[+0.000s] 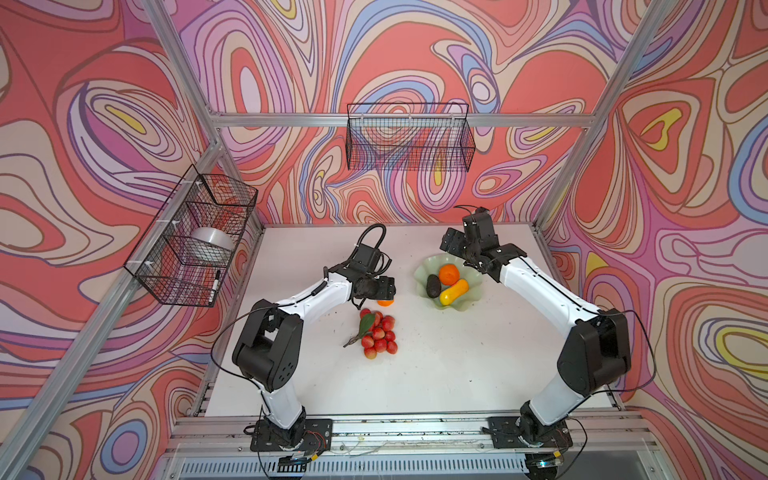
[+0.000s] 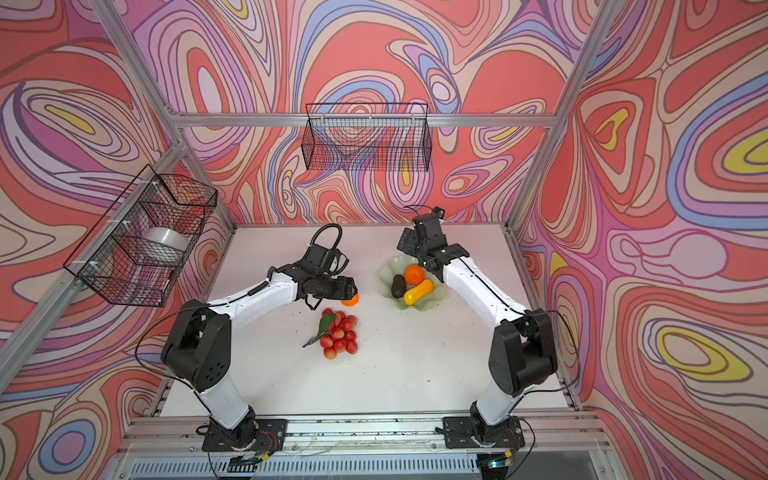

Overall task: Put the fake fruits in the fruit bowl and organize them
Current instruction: 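Grasp and lift the small tangerine with the left gripper while the right arm withdraws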

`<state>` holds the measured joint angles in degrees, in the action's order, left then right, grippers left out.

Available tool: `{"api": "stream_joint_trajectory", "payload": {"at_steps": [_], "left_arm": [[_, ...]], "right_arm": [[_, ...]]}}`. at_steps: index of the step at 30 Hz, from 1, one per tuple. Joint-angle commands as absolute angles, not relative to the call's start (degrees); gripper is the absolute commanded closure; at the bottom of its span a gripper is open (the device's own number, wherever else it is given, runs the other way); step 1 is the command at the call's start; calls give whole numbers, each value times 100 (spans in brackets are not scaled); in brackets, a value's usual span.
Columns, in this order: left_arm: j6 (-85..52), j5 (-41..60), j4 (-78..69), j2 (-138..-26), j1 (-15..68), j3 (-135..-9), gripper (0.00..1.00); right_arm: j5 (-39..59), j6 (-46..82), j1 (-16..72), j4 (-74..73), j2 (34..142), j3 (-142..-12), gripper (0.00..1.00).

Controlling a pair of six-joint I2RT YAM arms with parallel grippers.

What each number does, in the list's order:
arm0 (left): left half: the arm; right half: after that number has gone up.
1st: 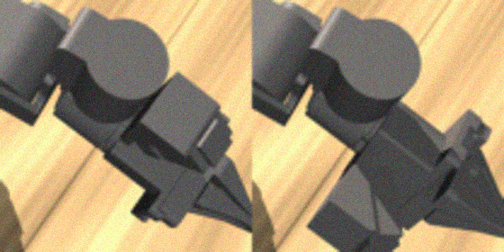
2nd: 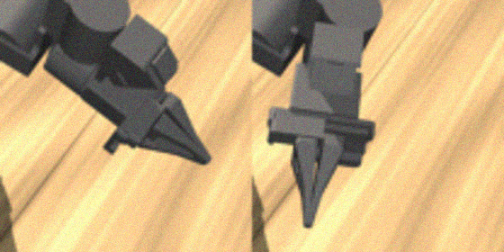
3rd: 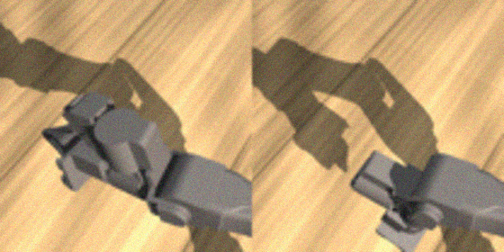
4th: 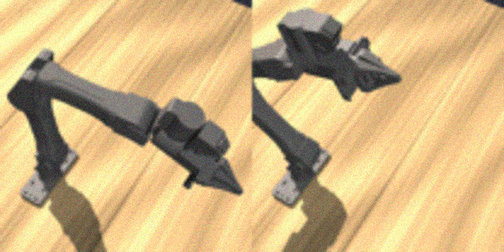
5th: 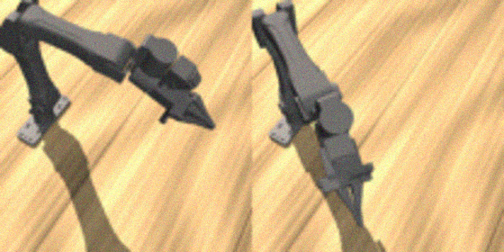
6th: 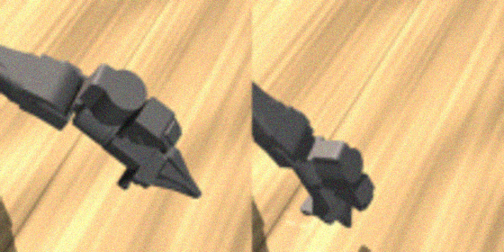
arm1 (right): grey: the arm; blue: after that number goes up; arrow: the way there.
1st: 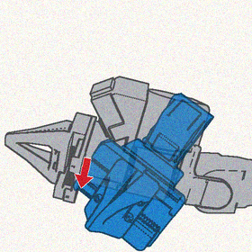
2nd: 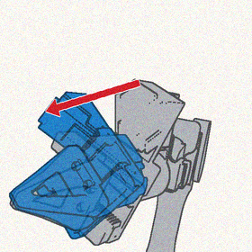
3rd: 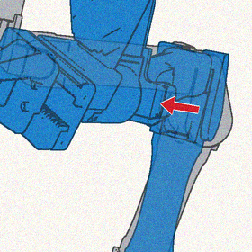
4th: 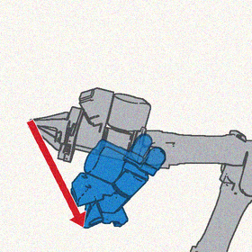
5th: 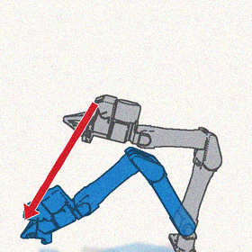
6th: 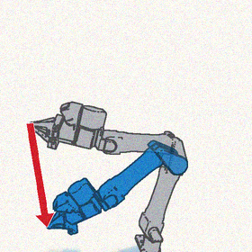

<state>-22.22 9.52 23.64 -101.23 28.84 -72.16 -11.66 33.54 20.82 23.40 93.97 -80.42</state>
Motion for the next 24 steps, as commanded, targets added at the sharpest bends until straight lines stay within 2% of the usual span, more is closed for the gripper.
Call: {"api": "stream_joint_trajectory", "payload": {"at_steps": [1,19,21,24], "left_arm": [[-2065,617,2833,-10411,2971,-7443,23],[-2114,70,3095,-11426,3023,-8006,31],[-2118,62,3076,-11450,3023,-8048,31],[-2108,57,3117,-11511,3021,-8149,24]], "right_arm": [[-1144,3391,2026,2226,9118,-7605,2],[-1196,3428,1951,2153,8642,-7113,2],[-1186,3428,1928,2136,8636,-7082,2],[-1159,3425,1919,2127,8630,-7069,2]]}}
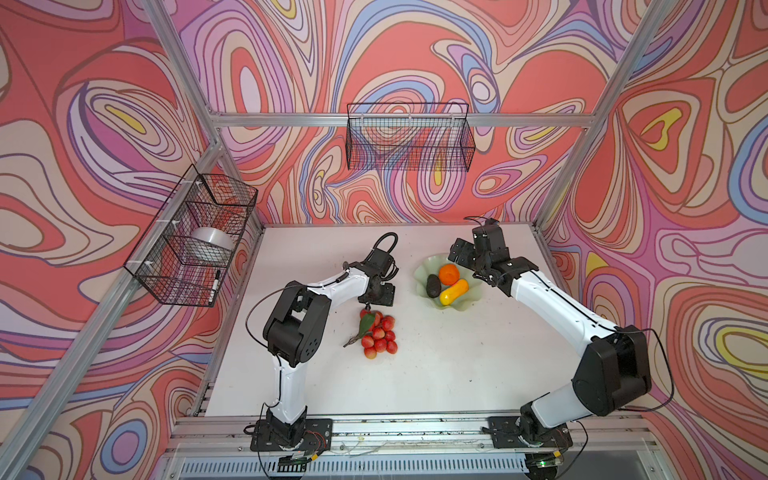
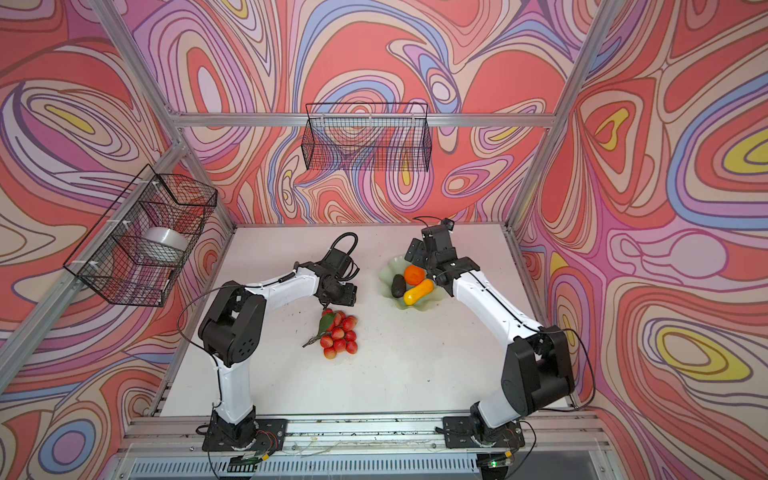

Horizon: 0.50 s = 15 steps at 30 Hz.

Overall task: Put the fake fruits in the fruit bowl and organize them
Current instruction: 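Grasp and lift the small tangerine with the left gripper while the right arm withdraws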

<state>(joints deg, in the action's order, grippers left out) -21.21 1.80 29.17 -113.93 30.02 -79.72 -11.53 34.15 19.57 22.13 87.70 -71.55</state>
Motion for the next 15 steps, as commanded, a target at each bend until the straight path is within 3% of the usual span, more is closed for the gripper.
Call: {"api": "stream_joint_trajectory", "payload": {"at_steps": [1,4,11,15], "left_arm": [[-2109,50,3129,-11537,3023,-8188,24],[-2138,9,3155,-11590,3023,-8259,27],[-2079,94,3096,-11478,3024,-8281,57],[-1983,203,3094,-11069,3040,-8168,65]], "right_arm": [[-1144,3428,1916,2123,8624,-7053,2],[-1144,3427,1895,2118,8615,-7042,2],[-1091,3401,1881,2068,8539,-6967,2],[-1063,3403,1880,1903,8358,-6786,2]]}}
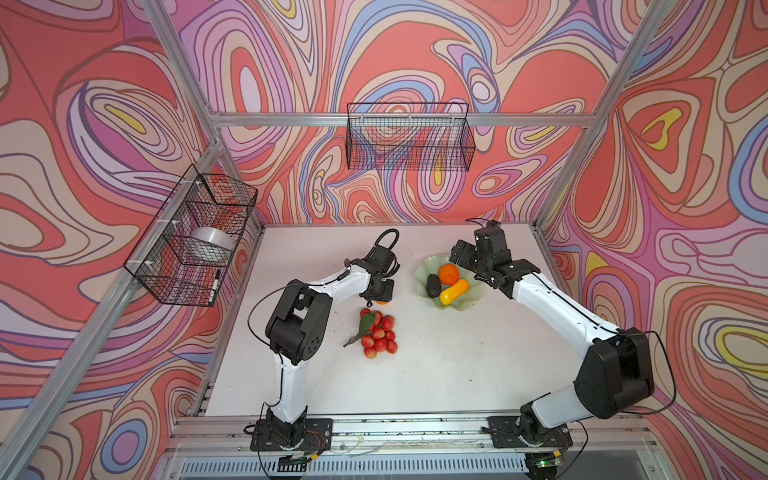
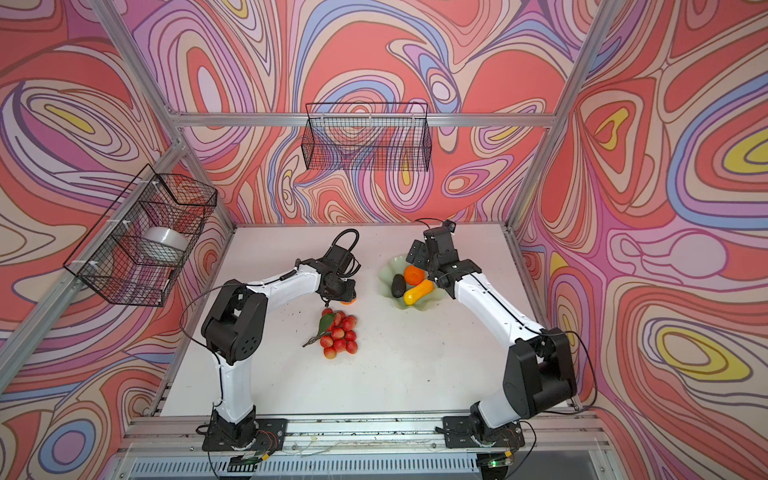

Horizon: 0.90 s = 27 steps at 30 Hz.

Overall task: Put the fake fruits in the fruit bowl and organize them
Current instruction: 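Grasp and lift the small tangerine with the left gripper while the right arm withdraws, then lower the tangerine into the green bowl with the left gripper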

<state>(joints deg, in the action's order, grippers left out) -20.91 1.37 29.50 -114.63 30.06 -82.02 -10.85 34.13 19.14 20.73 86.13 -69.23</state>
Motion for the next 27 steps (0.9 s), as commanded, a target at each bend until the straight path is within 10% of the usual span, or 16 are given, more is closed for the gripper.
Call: {"api": "stream_joint_trajectory", "payload": {"at_steps": [1,27], "left_arm": [[-1952,237,3115,-10922,3057,-8149,66],[-1521,568,3932,-13276,4377,-12164,66]], "right_arm": [[-1095,3420,1881,1858,8286,-6723,2],[-1690,4298,1872,2346,5933,-4928,2]]}}
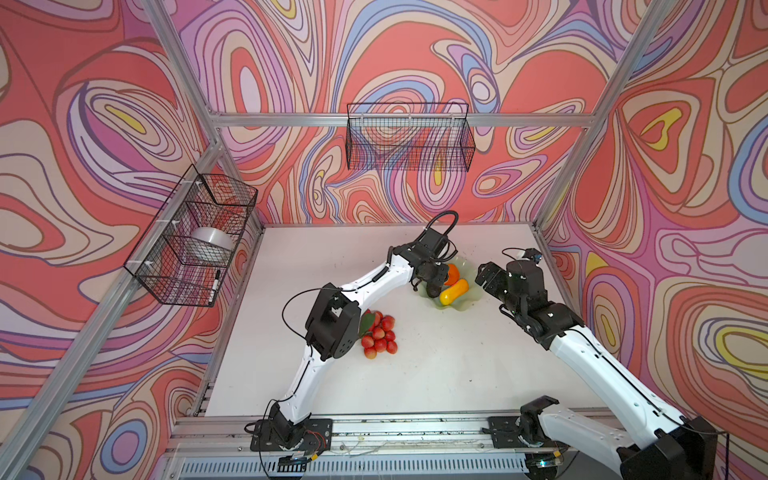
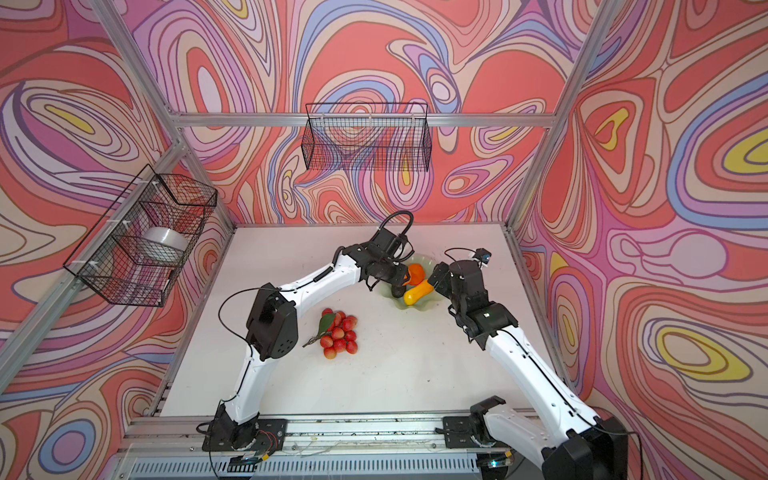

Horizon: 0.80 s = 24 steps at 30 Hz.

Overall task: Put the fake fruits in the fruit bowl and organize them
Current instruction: 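Lower the tangerine into the green bowl with the left gripper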

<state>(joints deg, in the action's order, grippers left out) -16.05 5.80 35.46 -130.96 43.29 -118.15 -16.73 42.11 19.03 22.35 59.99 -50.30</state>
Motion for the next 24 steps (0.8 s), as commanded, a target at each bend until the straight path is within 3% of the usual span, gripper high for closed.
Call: {"api": "stream_joint_trajectory", "payload": {"at_steps": [1,5,10,13,24], "left_arm": [[-1554,514,3946,-13372,4377,-12227,66],[-1641,417,3903,-13576,4377,-12282,62],[-1704,523,3930,-13591,4377,-12267,36],[-1706,512,3897,-13499,4377,-12245,29],[-1727,189,3344,-12451,4377,-11928,20]], "right_arm": [[-1649,4306,1872,2313,5933,-4914,2],[-1567,4302,1876,2250,5981,-4895,2],[-1547,4241,1872,2207,6012,-4904,2],[-1559,4217,1871,2197,6012,-4924,2],[-1656,4035,1872,2285,5963,-5057,2]]}}
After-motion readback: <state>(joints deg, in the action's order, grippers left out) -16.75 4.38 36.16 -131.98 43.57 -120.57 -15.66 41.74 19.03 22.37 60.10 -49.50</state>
